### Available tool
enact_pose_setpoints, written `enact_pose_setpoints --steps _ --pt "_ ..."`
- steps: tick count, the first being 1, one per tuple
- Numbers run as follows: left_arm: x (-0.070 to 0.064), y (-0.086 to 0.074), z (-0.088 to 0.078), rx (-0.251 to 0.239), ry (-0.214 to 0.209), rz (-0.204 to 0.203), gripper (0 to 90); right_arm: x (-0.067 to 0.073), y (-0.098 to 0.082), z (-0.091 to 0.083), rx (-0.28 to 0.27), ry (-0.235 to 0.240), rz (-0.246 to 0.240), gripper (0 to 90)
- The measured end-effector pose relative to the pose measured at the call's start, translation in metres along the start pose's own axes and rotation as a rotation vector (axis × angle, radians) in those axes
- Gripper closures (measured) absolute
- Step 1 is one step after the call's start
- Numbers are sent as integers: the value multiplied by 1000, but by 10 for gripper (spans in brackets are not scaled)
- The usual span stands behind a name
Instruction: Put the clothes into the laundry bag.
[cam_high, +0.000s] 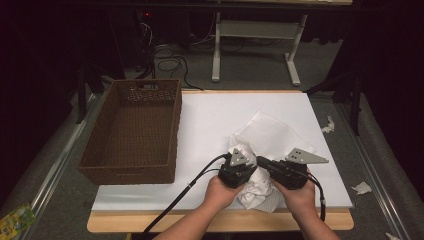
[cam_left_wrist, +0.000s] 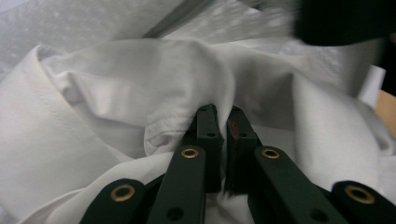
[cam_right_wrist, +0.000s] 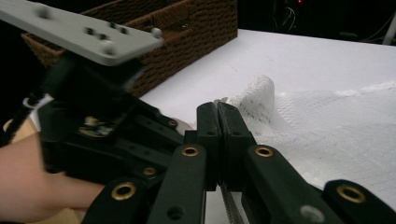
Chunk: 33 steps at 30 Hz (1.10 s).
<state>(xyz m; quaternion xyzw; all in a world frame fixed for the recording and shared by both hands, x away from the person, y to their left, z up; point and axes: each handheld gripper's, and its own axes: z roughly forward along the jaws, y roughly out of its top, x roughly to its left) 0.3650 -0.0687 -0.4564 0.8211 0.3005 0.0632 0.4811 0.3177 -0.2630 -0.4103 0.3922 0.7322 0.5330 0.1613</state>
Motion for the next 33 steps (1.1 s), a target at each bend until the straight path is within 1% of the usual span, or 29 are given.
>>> enact_pose_setpoints --steps 1,2,4,6,7,8,9,11,13,15,18,19,21,22,23,25,26,27,28,29,30,31,33 --pt "2 1 2 1 15 -9 863 0 0 -1 -4 3 4 893" --pt "4 1 4 7 22 -15 862 0 1 -2 -7 4 3 893" --pt "6 1 7 4 34 -29 859 0 1 -3 -5 3 2 893" --pt "6 0 8 -5 43 -28 851 0 1 -3 -7 1 3 893" --pt "5 0 7 -9 45 -22 843 0 1 -3 -6 -1 3 892" --pt "4 -1 6 -20 44 -19 822 -1 0 -3 -7 -4 0 892" --pt "4 -1 4 -35 34 -23 783 -2 0 -3 -7 -7 -3 892" --pt "3 -3 -4 -66 13 -14 691 -4 0 -4 -11 -20 4 891" --pt "3 -5 -15 -102 3 -6 578 -7 -1 -5 -12 -29 9 891" --pt "2 -7 -27 -128 1 8 490 -10 -2 -6 -11 -37 16 891" --pt "3 -14 -43 -176 3 2 433 -13 -3 -6 -7 -50 21 891" --pt "4 -16 -47 -187 10 1 422 -13 -3 -5 -5 -50 19 890" --pt "11 -18 -53 -201 44 -4 407 -14 -3 -5 -6 -51 13 891" --pt "16 -18 -54 -208 69 -14 400 -13 -2 -5 -6 -52 14 891" --pt "23 -17 -53 -213 92 -32 389 -13 -2 -5 -6 -52 14 891" --pt "39 -14 -46 -209 120 -82 362 -12 -2 -5 -6 -53 11 891" --pt "45 -11 -41 -200 127 -97 352 -12 -2 -5 -5 -53 11 891" --pt "50 -8 -35 -186 129 -102 341 -11 -2 -5 -4 -53 12 891" --pt "53 -5 -29 -168 118 -109 342 -11 -2 -5 -5 -54 12 891" --pt "55 -3 -22 -151 92 -119 349 -12 -2 -5 -6 -52 10 891" --pt "57 -1 -16 -143 83 -126 359 -12 -2 -4 -6 -51 10 891" --pt "59 -1 -12 -127 82 -131 397 -12 -2 -4 -7 -52 10 891" --pt "62 -2 -8 -102 91 -142 590 -14 -2 -4 -7 -52 10 891"
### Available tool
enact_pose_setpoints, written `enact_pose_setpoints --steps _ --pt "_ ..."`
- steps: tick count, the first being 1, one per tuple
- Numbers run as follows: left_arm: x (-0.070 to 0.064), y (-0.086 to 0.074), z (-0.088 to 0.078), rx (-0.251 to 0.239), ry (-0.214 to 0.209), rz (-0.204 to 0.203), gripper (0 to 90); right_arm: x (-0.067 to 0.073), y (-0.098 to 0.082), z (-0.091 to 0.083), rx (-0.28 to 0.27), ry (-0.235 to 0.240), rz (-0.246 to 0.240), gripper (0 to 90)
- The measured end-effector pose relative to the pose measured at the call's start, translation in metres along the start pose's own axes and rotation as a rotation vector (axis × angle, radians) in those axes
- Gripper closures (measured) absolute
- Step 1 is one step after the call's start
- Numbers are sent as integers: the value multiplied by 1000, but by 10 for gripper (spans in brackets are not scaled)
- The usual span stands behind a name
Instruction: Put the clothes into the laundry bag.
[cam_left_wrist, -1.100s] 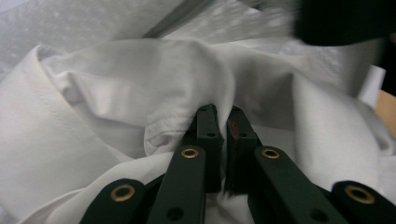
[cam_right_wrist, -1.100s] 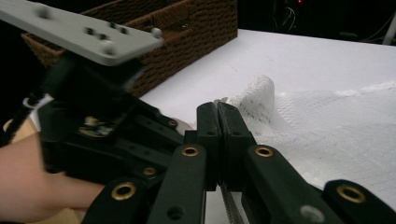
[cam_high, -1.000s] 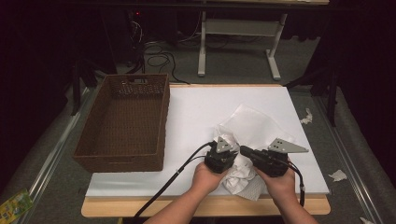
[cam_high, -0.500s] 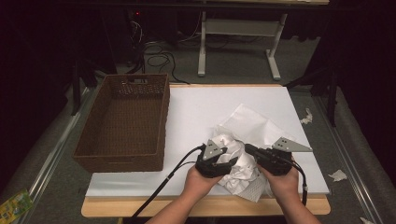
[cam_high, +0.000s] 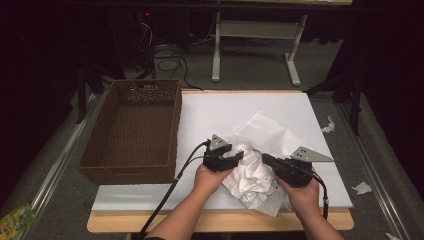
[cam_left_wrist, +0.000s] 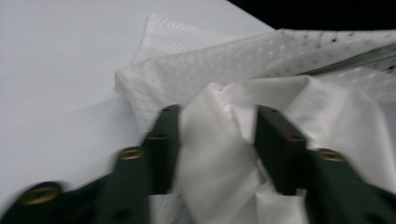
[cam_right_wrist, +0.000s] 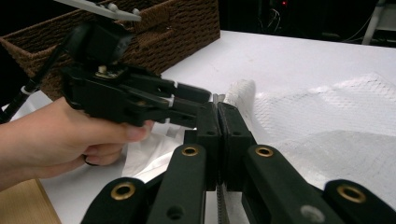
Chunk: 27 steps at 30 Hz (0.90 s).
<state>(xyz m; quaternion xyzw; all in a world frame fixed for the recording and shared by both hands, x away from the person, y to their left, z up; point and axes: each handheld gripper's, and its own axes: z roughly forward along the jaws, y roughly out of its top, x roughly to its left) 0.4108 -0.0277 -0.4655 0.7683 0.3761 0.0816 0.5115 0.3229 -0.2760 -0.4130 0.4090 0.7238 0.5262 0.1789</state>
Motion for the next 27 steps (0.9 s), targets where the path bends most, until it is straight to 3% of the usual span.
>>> enact_pose_setpoints --steps 2,7,14,20,24,27 --pt "3 -3 0 19 -7 -24 697 -1 0 0 3 3 0 891" --pt "4 -10 -9 19 5 -10 850 -1 -1 2 7 3 -1 891" --pt "0 -19 -28 -13 -17 0 875 1 0 5 11 -3 -5 891" --pt "-32 -23 -46 -61 -121 45 877 1 -2 7 20 -6 -5 892" --pt "-57 -21 -48 -64 -184 90 877 2 -2 11 26 -11 -6 892" --pt "-67 -20 -50 -73 -214 96 877 2 -2 10 24 -14 -6 892"
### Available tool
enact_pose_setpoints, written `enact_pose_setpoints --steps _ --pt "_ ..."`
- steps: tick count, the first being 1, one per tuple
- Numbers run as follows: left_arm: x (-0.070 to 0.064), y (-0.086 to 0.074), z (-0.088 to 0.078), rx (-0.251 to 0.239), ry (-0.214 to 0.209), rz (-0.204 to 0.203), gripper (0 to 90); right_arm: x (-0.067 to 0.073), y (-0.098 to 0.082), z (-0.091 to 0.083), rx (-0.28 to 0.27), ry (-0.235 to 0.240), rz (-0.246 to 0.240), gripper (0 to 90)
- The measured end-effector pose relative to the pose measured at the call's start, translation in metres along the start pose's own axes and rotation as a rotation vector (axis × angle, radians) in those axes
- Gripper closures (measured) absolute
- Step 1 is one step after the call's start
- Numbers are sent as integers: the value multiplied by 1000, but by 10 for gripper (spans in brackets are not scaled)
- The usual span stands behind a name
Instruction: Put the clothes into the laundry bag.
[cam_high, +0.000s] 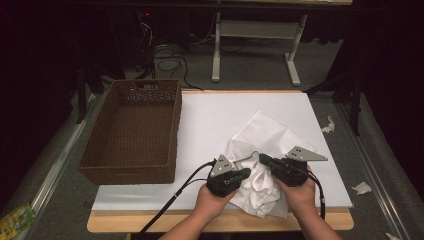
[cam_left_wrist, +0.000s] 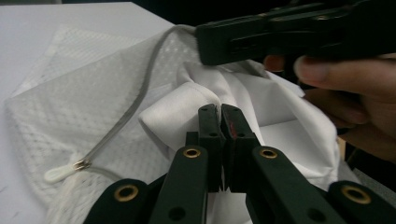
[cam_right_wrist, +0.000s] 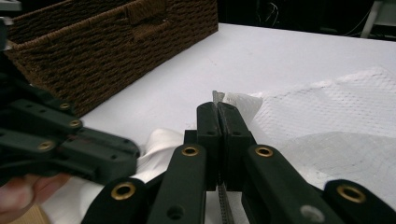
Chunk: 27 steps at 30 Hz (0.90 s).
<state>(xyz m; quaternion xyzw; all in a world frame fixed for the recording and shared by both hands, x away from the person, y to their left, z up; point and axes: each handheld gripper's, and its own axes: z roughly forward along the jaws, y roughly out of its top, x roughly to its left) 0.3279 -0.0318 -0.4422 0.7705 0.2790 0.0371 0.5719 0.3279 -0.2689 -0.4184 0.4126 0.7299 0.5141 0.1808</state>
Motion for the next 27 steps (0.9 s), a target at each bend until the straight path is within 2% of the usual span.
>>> enact_pose_setpoints --steps 3,10,12,14,15,16,18,20,21,24,26,27 --pt "-3 0 4 7 23 13 876 -1 0 -1 -4 0 5 892" --pt "12 4 38 45 111 -31 868 8 3 -3 -17 34 -14 892" --pt "13 9 48 58 151 -10 869 8 4 -3 -23 41 -16 892" --pt "16 14 54 57 207 -10 871 8 5 -5 -32 44 -7 892" --pt "19 16 55 45 238 -22 872 8 5 -6 -36 45 -8 892" --pt "21 17 55 32 268 -38 874 8 5 -8 -41 47 -5 892" --pt "28 19 51 16 336 -38 876 7 6 -11 -49 49 -4 892" --pt "35 20 45 -11 384 -57 876 7 7 -14 -60 49 -1 892" --pt "38 21 41 -26 395 -65 876 6 7 -14 -65 48 -3 892" --pt "41 24 33 -41 413 -55 874 6 7 -12 -55 48 -1 892" --pt "42 24 30 -42 404 -45 865 7 6 -10 -50 47 -4 892" --pt "42 24 30 -39 384 -48 846 7 6 -9 -48 46 -3 892"
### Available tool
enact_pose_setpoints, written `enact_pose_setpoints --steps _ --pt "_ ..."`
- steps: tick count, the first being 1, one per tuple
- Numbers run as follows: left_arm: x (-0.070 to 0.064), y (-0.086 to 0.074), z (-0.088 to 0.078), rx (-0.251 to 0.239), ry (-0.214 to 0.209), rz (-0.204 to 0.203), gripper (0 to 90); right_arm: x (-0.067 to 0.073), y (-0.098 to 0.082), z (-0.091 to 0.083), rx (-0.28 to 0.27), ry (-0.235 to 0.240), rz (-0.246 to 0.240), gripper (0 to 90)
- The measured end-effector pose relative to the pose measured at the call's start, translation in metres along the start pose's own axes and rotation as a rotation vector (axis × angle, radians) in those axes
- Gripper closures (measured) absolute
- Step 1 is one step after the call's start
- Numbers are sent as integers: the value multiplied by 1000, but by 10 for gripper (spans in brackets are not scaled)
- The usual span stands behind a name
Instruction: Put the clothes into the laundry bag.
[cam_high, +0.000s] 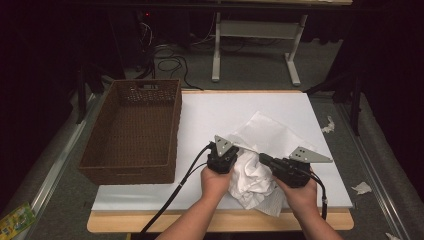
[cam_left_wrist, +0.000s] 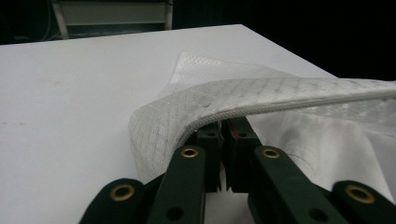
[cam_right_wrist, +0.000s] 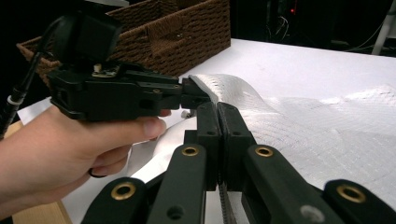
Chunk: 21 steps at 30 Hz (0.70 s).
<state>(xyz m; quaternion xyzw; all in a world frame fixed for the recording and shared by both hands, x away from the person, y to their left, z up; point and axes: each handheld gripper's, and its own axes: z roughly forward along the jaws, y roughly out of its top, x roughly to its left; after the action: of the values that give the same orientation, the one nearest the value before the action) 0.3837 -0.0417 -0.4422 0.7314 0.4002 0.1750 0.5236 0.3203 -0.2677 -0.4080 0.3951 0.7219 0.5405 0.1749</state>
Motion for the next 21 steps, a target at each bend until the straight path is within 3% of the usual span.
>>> enact_pose_setpoints --steps 3,7,13,16,19,21 --pt "-1 -3 -4 20 -64 4 672 -1 -1 1 7 -4 1 891" --pt "-6 -8 -22 -25 -105 7 492 -2 -1 1 8 -8 7 891" --pt "-12 -23 -43 -39 -208 -25 318 -4 -2 0 9 -14 8 891" --pt "-19 -29 -46 -43 -247 -14 241 -4 -2 1 11 -13 7 890" --pt "-27 -34 -38 17 -294 -23 215 -4 -2 1 13 -13 8 890" --pt "-33 -38 -31 56 -297 -2 211 -4 -2 2 13 -13 6 890"
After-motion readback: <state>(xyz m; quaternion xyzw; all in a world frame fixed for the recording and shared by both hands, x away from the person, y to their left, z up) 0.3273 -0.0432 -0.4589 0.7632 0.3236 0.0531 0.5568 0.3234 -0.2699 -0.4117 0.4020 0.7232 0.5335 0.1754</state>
